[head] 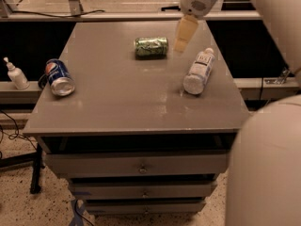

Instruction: Place green can upright

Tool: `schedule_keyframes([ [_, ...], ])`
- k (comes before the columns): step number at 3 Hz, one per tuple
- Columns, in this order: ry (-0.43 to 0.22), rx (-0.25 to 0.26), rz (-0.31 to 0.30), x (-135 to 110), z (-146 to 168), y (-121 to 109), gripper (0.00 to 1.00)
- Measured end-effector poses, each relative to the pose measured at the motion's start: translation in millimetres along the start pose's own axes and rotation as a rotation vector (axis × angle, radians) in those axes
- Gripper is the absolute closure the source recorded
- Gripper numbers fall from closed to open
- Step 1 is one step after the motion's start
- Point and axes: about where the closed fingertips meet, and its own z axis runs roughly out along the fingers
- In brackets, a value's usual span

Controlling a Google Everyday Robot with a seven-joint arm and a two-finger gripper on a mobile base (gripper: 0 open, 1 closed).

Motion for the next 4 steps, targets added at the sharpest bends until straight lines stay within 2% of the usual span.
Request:
schedule_keyframes([
  [1,-0.023,-0.017,0.005,-32,54,-34,0.0],
  [2,-0.042,-0.021,0.018,-58,78,-50,0.0],
  [3,-0.054,-0.037,0.038,-74,97,-54,0.0],
  [4,-0.044,-0.062,0.061,-79,122,-54,0.0],
])
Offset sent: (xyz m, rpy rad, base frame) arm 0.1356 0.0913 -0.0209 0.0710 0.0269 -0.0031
